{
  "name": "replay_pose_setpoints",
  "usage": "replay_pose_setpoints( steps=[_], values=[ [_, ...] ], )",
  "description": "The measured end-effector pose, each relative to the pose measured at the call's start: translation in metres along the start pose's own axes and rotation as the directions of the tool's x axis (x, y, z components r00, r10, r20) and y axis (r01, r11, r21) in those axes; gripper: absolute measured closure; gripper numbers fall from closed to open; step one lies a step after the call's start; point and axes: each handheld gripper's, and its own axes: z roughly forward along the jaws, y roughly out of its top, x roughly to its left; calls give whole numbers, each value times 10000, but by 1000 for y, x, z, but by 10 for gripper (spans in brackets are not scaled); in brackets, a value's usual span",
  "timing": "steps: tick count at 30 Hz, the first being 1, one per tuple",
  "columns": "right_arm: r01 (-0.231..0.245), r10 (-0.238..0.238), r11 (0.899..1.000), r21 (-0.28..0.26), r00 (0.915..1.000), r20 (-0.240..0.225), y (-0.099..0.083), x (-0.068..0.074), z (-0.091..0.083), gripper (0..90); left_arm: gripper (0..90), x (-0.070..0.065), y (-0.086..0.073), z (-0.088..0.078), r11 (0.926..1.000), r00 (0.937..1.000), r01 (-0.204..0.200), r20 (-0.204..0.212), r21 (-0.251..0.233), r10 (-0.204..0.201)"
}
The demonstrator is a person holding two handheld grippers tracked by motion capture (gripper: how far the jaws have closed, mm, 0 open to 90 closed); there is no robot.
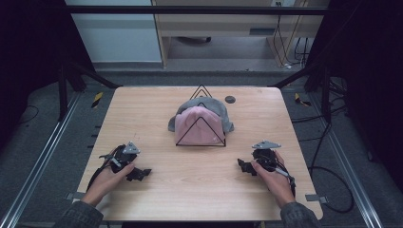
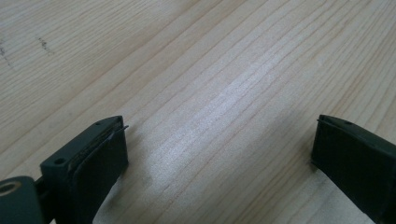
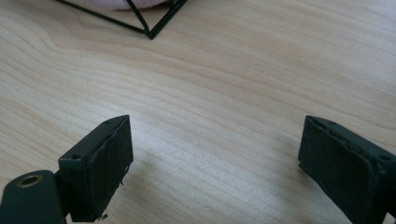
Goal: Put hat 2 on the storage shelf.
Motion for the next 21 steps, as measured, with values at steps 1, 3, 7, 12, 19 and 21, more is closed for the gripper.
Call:
replay_pose_setpoints(
  steps=[1, 3, 7, 12, 19, 21],
  values=[
    [-16, 16, 10000, 57, 10000, -17, -1, 1, 1, 100, 13, 0, -1, 0, 10000, 10000, -12, 17, -35, 13],
    [31, -30, 9999, 164, 10000, -41, -2, 3, 2, 94, 0, -1, -2, 1, 9999, 10000, -24, 1, -116, 24],
    [89, -88, 9998, 161, 9999, -77, -2, 5, 3, 82, 0, -1, -5, 0, 9995, 10000, -40, -25, -298, 40],
    [143, -143, 9997, 205, 9999, -16, -4, 8, 1, 73, 0, -1, -9, 0, 9984, 10000, -95, 17, -566, 97],
    [279, -279, 9996, 7, 9990, 349, -11, 7, -1, 50, 0, -2, -10, 0, 9979, 10000, -30, -39, -646, 28],
    [298, -297, 9996, -24, 9989, 375, -12, 7, -2, 47, 0, -2, -11, 0, 9976, 10000, -3, -56, -692, -1]
  ],
)
